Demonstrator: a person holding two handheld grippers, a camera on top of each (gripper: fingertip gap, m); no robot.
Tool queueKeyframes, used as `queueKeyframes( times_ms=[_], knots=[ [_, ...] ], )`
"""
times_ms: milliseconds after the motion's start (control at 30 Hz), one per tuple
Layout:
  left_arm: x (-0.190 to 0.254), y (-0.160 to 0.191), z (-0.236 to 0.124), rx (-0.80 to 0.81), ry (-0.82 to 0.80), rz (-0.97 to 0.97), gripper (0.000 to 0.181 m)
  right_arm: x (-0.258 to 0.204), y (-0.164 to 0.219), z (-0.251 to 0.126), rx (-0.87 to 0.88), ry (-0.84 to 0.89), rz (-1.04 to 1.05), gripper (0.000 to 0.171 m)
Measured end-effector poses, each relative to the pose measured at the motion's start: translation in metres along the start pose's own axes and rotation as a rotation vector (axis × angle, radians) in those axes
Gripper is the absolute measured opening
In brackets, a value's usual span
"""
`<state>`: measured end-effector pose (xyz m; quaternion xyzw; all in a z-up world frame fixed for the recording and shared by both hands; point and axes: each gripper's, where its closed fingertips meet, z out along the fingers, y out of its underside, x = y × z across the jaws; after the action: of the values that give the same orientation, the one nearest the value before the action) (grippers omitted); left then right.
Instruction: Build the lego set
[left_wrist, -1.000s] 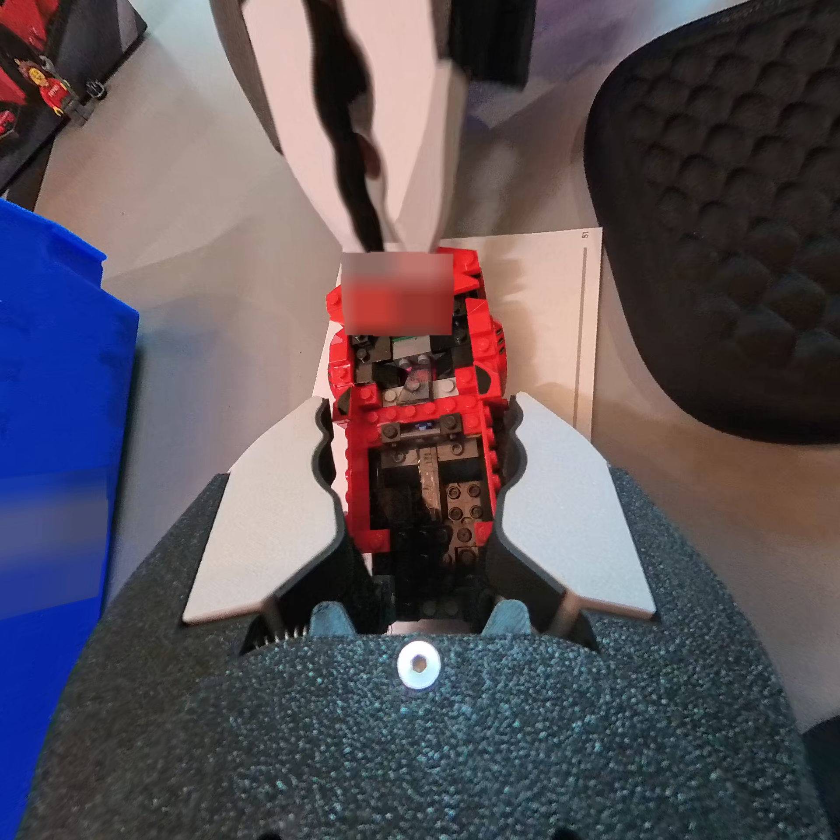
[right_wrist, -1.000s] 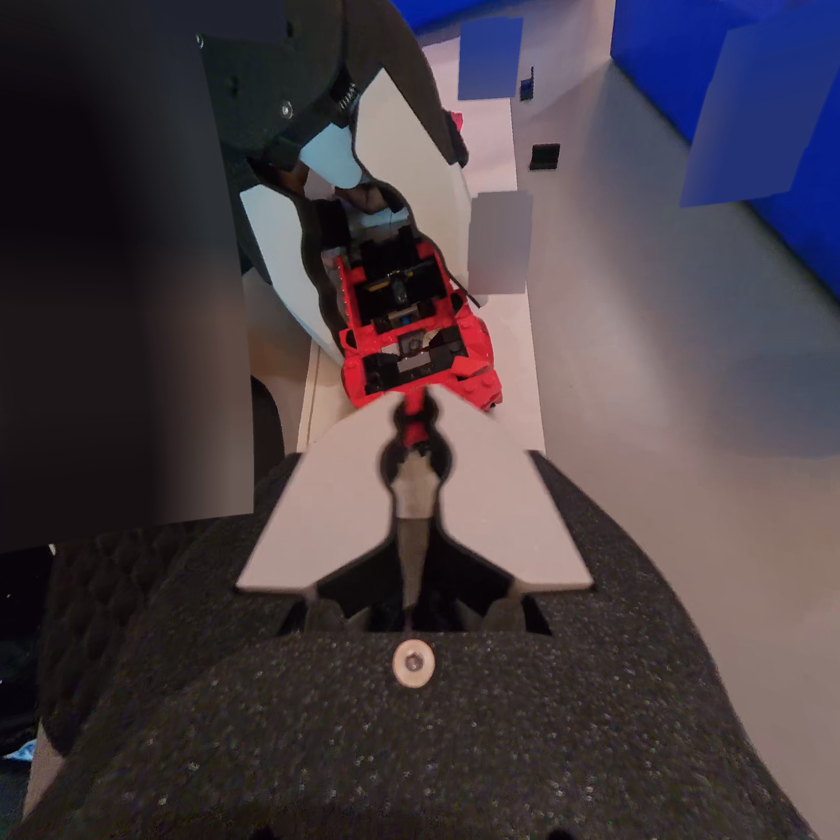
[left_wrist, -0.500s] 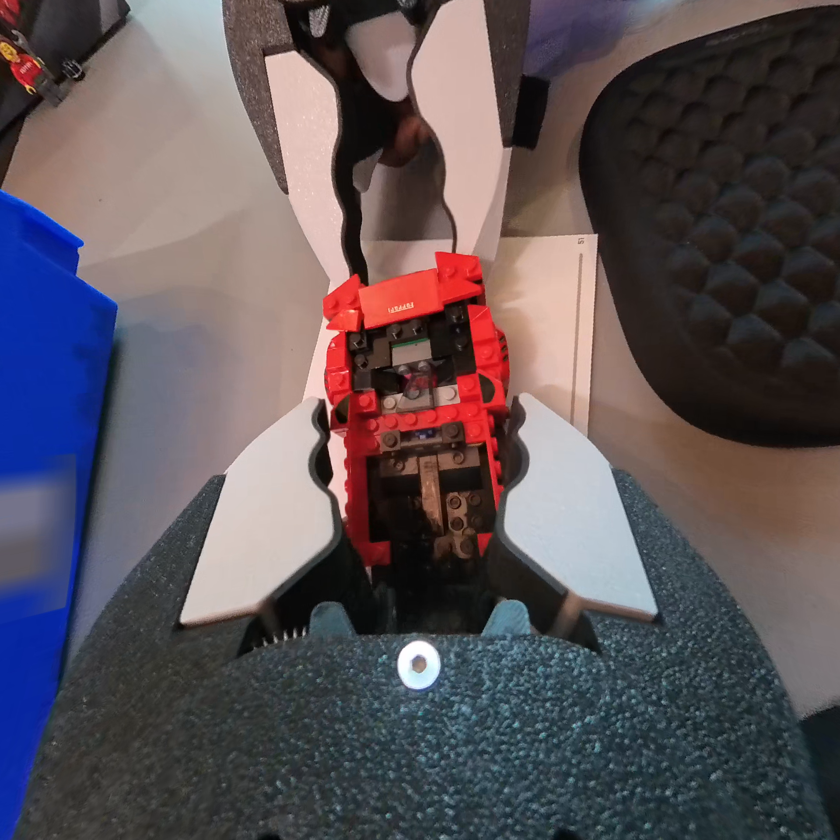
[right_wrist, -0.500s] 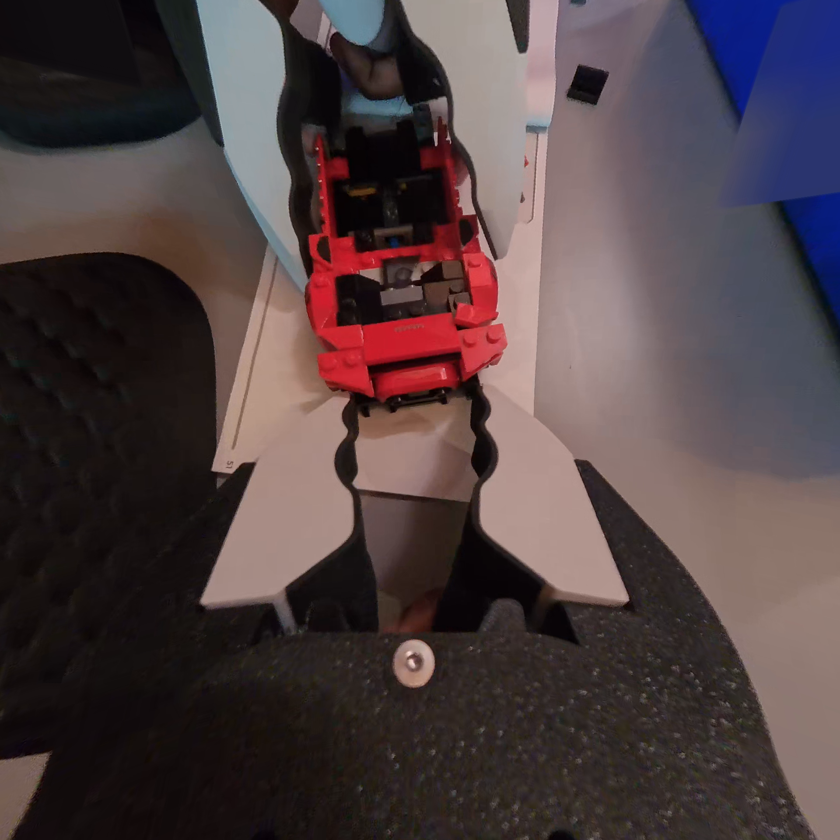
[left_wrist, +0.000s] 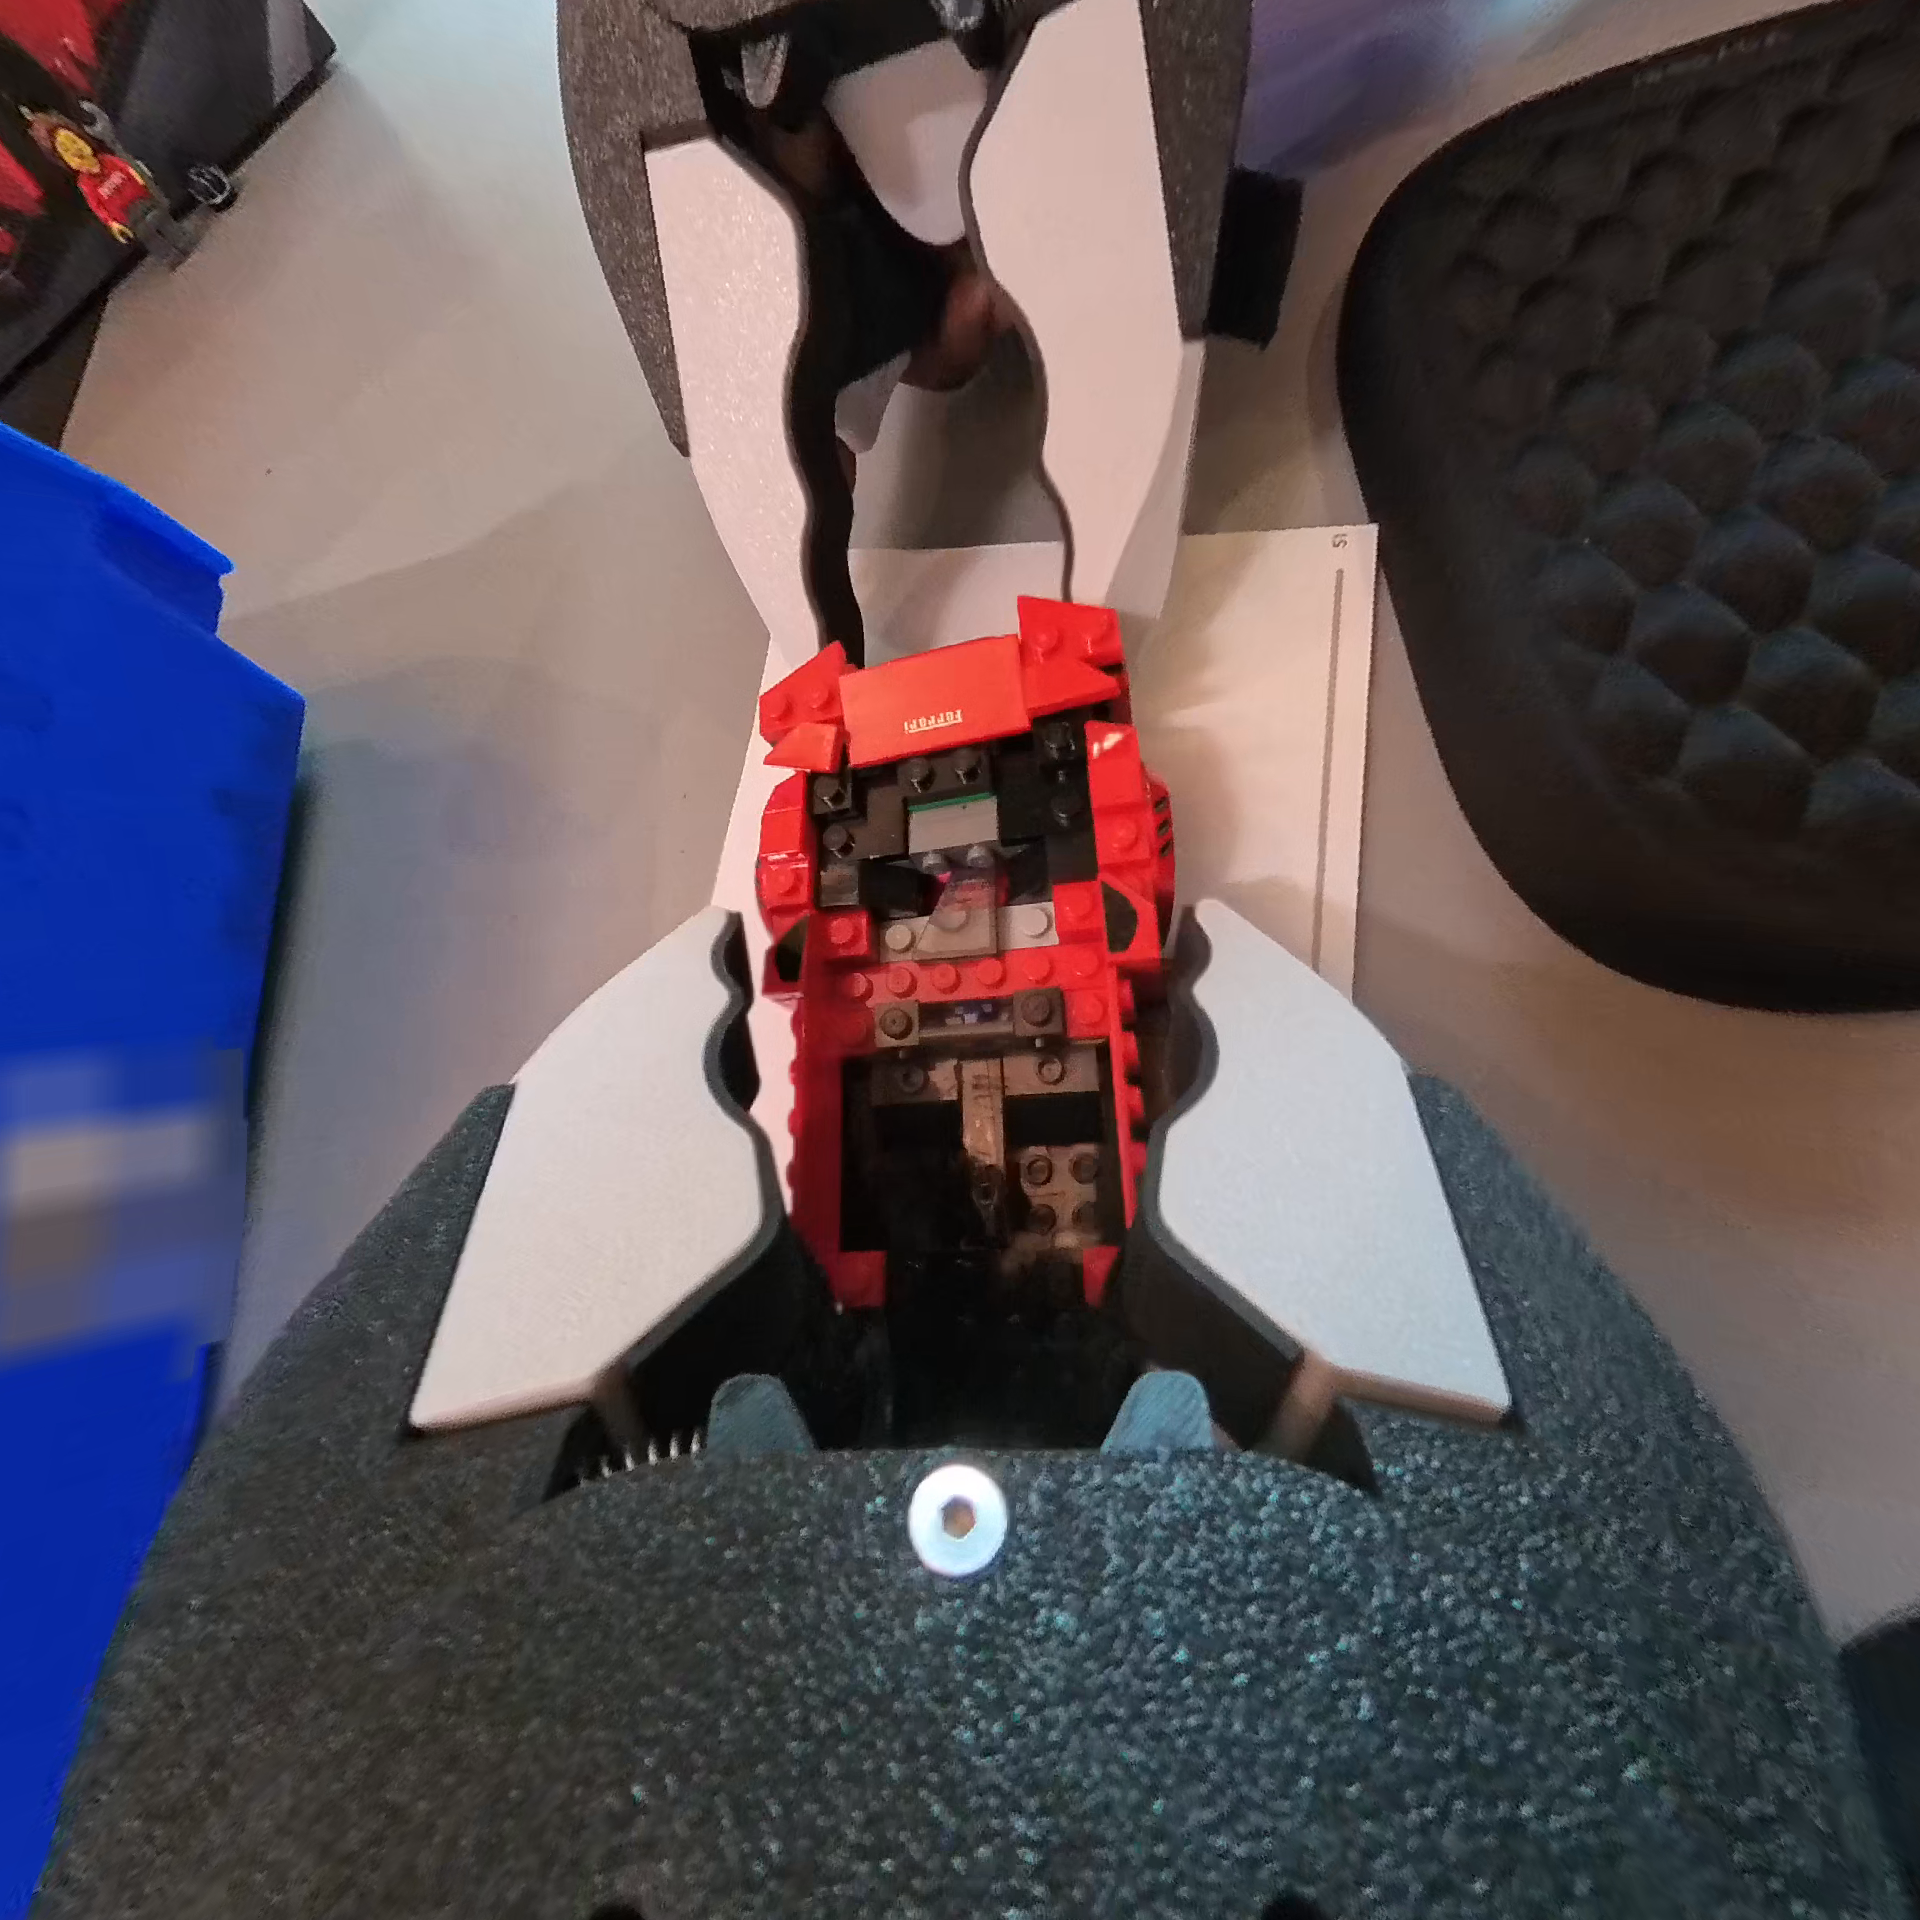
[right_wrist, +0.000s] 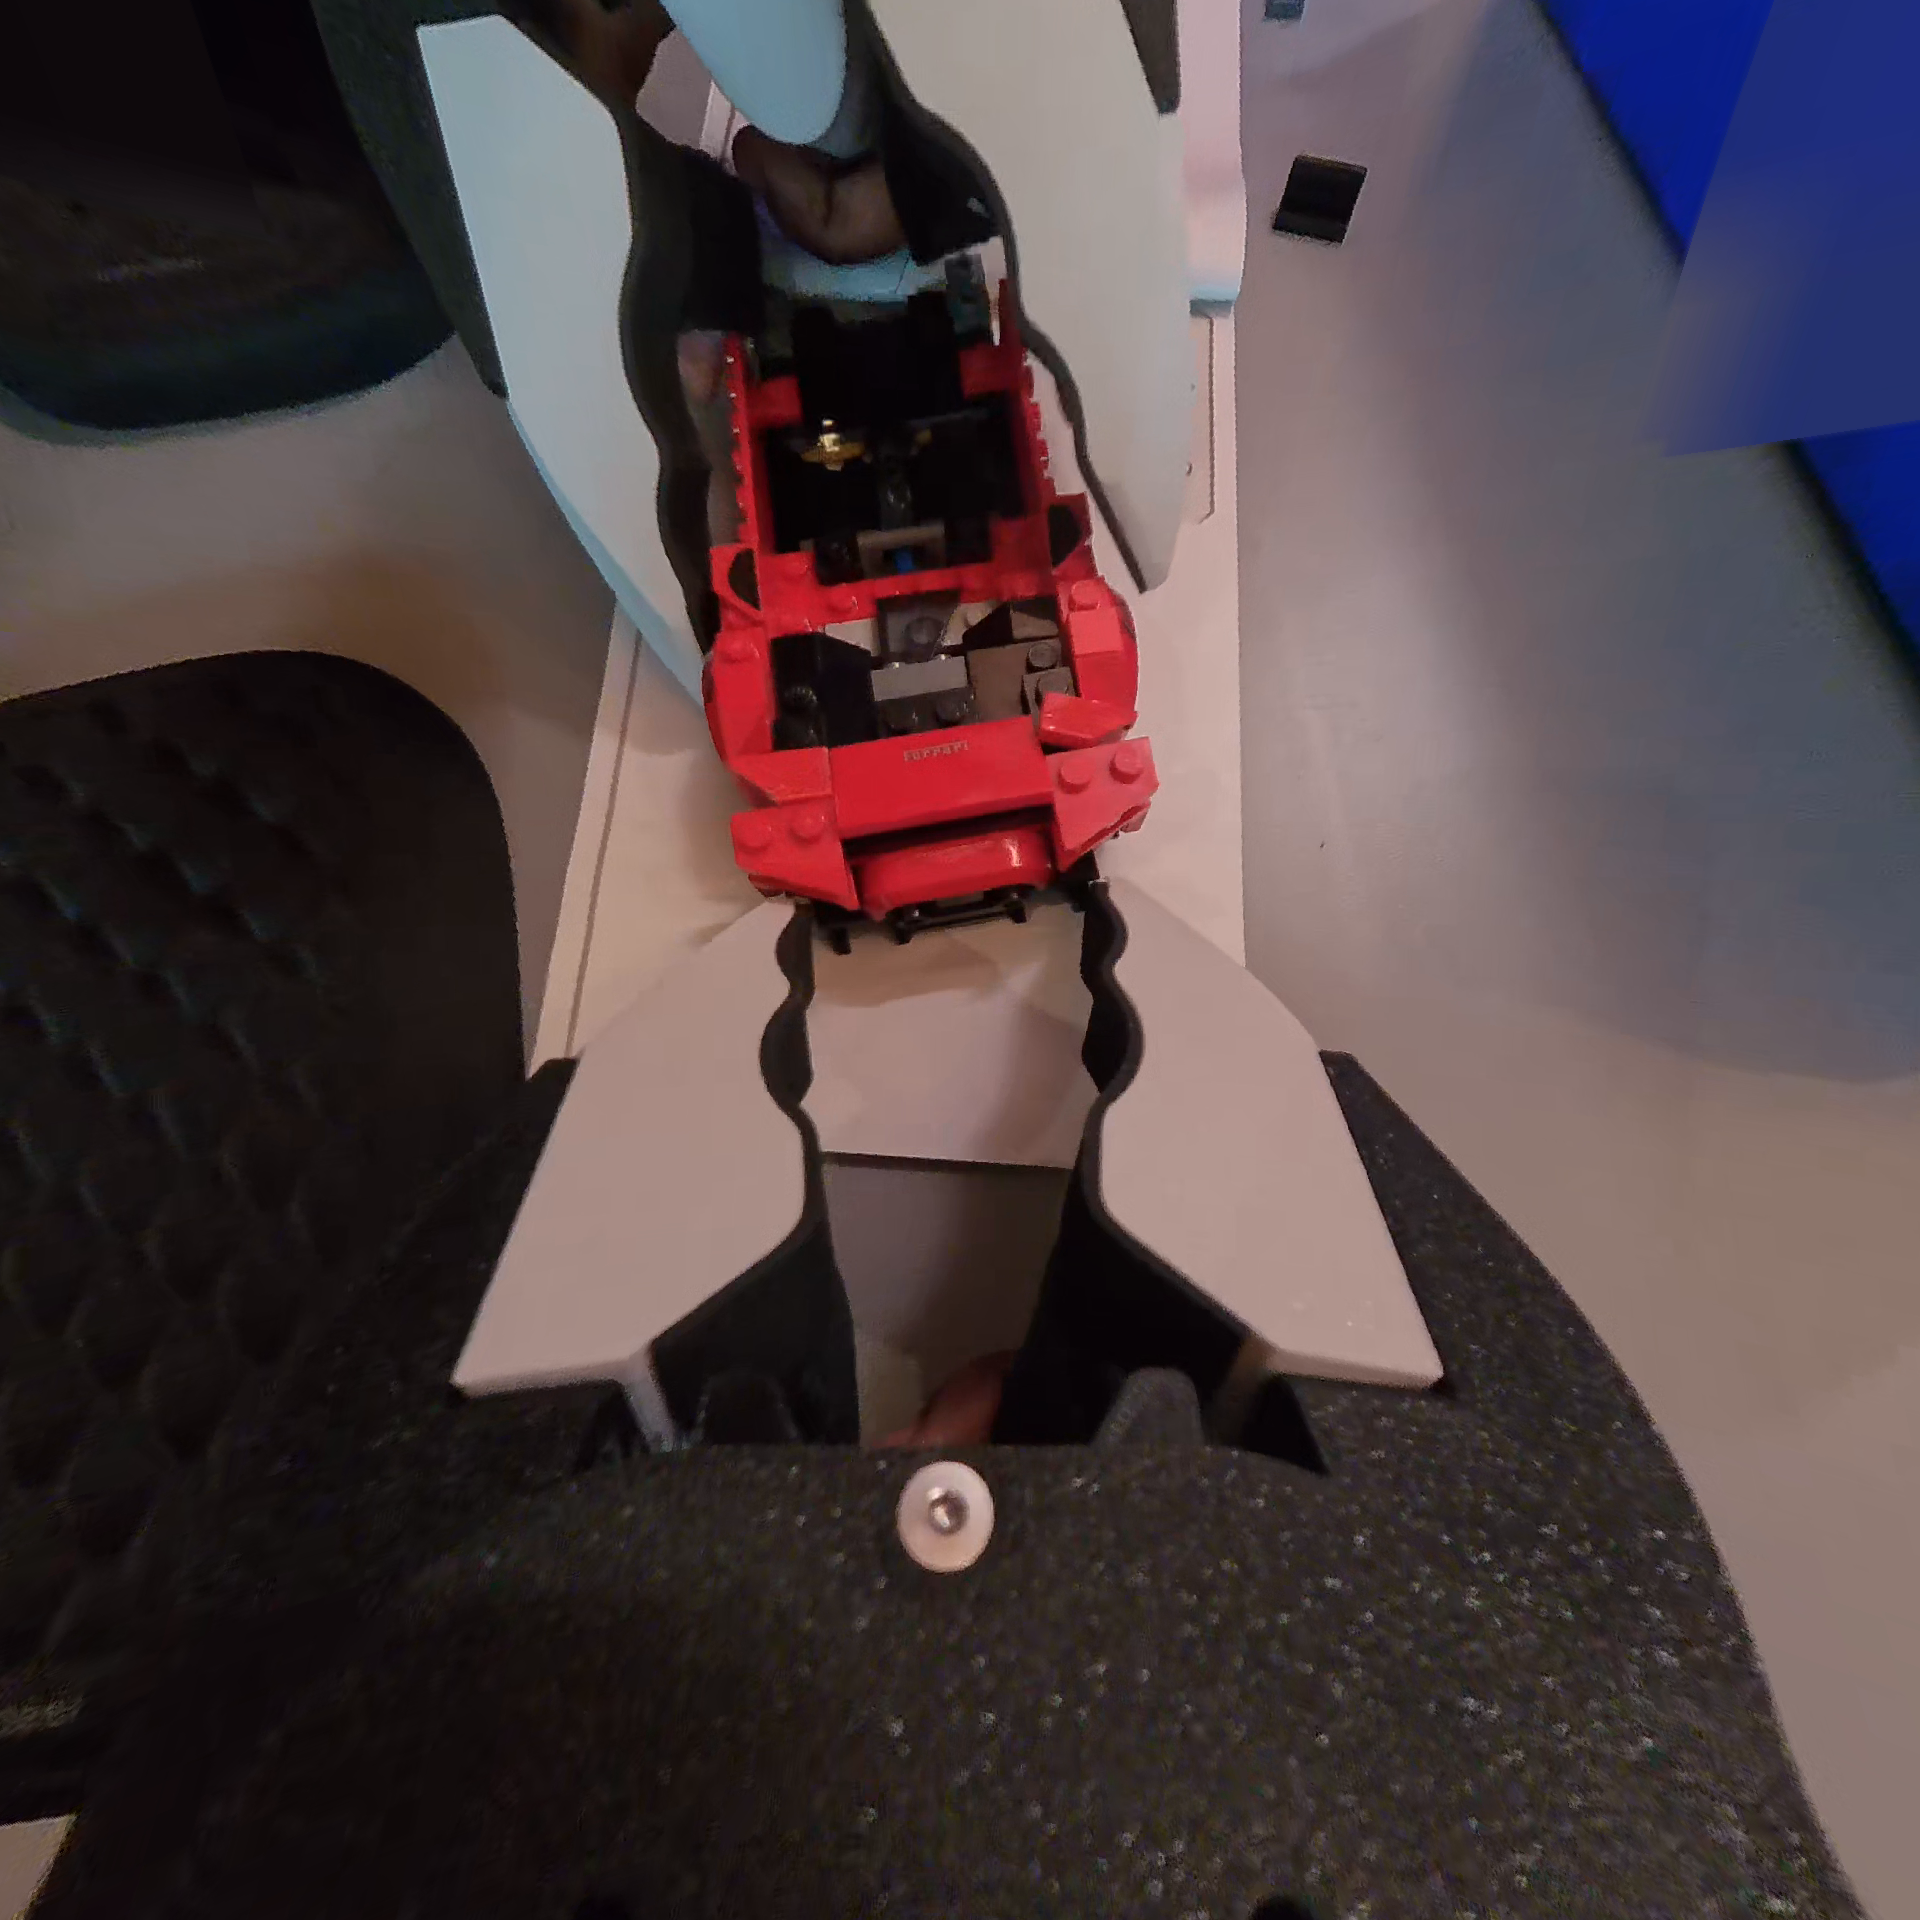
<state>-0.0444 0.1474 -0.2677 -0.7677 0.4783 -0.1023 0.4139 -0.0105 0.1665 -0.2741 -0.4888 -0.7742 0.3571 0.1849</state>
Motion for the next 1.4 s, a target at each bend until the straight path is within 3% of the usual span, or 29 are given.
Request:
queueKeyframes(
  times_ms=[167,267,333,367,533,700,1033,1233,1400],
  knots=[
    [0.000,-0.003,-0.026,-0.048,0.006,0.022,0.079,0.001,0.001,-0.008,0.009,-0.008,0.016,0.060],
    [-0.008,-0.020,-0.050,0.042,-0.009,-0.050,0.043,-0.001,-0.006,-0.016,0.076,-0.017,0.012,0.052],
    [-0.016,-0.023,-0.059,0.062,-0.026,-0.089,0.004,-0.003,-0.008,-0.019,0.099,-0.019,0.015,0.049],
    [-0.021,-0.020,-0.060,0.035,-0.041,-0.104,0.000,-0.003,-0.007,-0.018,0.102,-0.019,0.016,0.049],
    [-0.031,-0.008,-0.065,-0.042,-0.074,-0.170,0.000,-0.005,0.000,-0.008,0.067,-0.021,0.023,0.047],
    [0.001,0.011,-0.074,-0.134,-0.039,-0.254,0.000,-0.004,0.002,-0.005,0.053,-0.026,0.037,0.046],
    [0.061,-0.014,-0.077,0.087,-0.124,-0.357,0.016,-0.005,0.004,-0.003,0.037,0.015,0.011,0.047],
    [0.072,-0.024,-0.075,0.125,-0.201,-0.362,0.049,-0.006,0.004,-0.003,0.034,0.025,-0.001,0.049],
    [0.067,-0.039,-0.082,0.158,-0.264,-0.319,0.045,-0.006,0.004,-0.003,0.034,0.022,-0.001,0.050]
  ],
)
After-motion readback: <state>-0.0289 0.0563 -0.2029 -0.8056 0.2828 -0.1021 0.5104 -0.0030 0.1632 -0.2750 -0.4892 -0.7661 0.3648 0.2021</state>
